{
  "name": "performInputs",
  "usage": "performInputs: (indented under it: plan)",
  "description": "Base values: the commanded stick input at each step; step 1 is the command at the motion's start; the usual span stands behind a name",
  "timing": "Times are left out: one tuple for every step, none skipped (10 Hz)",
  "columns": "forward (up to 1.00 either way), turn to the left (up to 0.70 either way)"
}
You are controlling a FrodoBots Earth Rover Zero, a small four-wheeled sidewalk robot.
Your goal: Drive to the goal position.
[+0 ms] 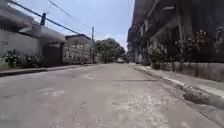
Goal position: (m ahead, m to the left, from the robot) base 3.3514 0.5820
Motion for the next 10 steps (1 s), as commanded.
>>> performInputs:
  plan:
    - [1.0, 0.0]
    - [1.0, 0.0]
    - [1.0, 0.0]
    - [1.0, 0.0]
    - [1.0, 0.0]
    - [1.0, 0.0]
    - [1.0, 0.0]
    - [1.0, 0.0]
    - [1.0, 0.0]
    - [1.0, 0.0]
